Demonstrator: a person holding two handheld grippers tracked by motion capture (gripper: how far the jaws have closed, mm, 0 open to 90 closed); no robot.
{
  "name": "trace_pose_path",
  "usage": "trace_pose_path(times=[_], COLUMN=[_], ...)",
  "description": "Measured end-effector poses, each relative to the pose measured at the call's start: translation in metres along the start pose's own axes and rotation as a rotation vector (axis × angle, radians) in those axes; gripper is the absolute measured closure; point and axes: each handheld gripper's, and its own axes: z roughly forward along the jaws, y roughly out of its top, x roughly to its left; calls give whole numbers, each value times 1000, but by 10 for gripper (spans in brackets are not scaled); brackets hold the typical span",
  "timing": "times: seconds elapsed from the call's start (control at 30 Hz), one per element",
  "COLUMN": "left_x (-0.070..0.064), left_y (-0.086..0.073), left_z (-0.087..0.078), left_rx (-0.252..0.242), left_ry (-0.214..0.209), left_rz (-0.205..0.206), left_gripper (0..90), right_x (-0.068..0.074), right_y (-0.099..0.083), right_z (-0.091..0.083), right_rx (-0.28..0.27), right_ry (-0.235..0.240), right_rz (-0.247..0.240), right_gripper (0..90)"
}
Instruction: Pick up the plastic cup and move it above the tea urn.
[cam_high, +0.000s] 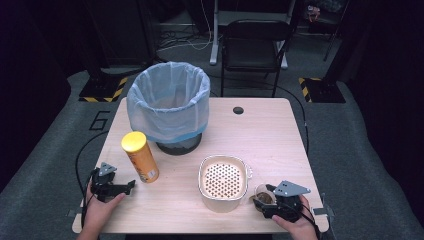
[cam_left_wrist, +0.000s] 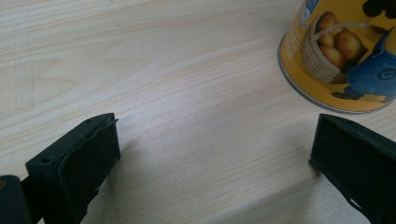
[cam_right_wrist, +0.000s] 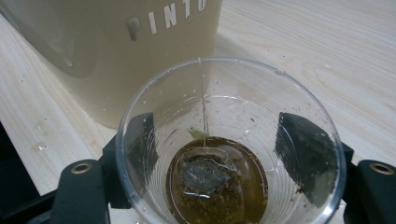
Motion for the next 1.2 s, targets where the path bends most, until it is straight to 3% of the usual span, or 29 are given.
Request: trace_pose_path(times=[0.43,0.67,0.93,1.2], left_x=[0,0,0,0], left_y=[0,0,0,0], left_z=[0,0,0,0], left_rx=[-1,0,-1,-1], left_ry=[1,0,0,0], left_rz=[1,0,1,1], left_gripper=[11,10,11,11], right_x=[-4,-10,-19,-33], right_y=[9,23,40,63], right_z=[-6,-11,-16,-23], right_rx=[-15,-13,-17,-24], right_ry=[8,26,6,-16], right_rz=[-3,-40,-48,-99], right_gripper=[301,307,314,323])
